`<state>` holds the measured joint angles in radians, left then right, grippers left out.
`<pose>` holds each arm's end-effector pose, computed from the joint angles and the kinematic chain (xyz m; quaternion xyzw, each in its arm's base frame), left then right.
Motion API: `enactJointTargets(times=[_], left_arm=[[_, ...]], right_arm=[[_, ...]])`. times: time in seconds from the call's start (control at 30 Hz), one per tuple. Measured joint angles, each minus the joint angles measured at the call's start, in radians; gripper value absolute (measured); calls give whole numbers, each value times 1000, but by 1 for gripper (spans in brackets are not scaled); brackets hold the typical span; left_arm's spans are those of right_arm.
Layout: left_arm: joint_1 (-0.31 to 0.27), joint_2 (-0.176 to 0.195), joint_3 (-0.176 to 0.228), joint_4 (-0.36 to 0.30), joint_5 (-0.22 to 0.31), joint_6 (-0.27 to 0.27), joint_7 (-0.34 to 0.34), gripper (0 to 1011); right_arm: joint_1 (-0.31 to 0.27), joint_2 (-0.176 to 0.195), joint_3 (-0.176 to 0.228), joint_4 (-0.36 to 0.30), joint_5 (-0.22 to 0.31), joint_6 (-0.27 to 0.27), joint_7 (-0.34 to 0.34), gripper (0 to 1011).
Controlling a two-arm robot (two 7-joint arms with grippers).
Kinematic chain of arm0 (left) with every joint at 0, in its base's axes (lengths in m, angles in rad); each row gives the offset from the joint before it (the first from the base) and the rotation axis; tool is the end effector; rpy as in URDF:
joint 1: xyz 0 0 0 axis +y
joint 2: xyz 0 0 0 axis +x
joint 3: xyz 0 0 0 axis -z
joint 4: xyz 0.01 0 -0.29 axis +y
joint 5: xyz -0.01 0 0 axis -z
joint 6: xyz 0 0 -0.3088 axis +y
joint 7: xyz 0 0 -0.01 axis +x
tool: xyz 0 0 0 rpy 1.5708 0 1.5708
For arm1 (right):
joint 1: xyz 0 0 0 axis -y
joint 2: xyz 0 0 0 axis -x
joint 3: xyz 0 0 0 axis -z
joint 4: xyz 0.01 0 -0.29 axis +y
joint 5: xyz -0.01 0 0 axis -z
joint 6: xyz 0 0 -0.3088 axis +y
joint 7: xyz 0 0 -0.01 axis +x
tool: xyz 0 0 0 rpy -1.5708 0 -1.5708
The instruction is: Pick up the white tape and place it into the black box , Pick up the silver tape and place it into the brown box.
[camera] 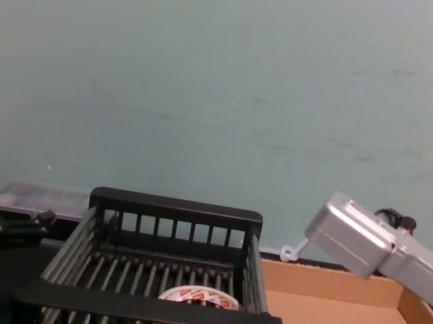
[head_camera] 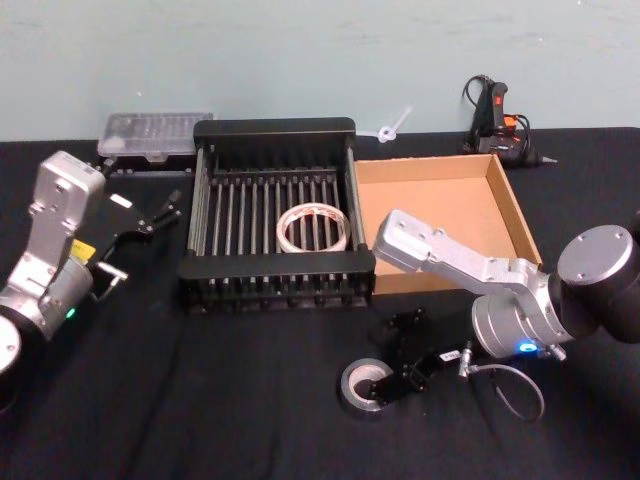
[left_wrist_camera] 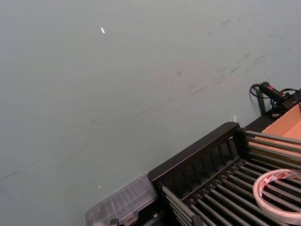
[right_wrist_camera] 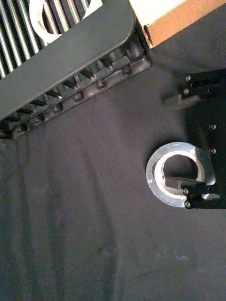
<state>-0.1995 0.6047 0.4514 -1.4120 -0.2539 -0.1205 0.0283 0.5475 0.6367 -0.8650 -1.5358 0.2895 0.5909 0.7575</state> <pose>0.3581 0.0827 -0.3023 0.1415 -0.1325 0.5799 0.7913 0.3894 0.0124 -0.2343 -0.3963 0.0697 -0.1480 0.9034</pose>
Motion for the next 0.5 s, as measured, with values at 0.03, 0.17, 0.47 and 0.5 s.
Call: enactJointTargets(times=[0.03, 0.17, 0.47, 0.5], left_arm=[[0, 0, 0, 0, 0, 0, 0, 1001], [0, 0, 0, 0, 0, 0, 0, 1001], [0, 0, 0, 0, 0, 0, 0, 1001], [0, 0, 0, 0, 0, 0, 0, 1001]], right_arm=[[0, 0, 0, 0, 0, 0, 0, 918], [0, 0, 0, 0, 0, 0, 0, 840], [0, 0, 0, -1, 0, -1, 0, 552], [0, 0, 0, -1, 0, -1, 0, 510]])
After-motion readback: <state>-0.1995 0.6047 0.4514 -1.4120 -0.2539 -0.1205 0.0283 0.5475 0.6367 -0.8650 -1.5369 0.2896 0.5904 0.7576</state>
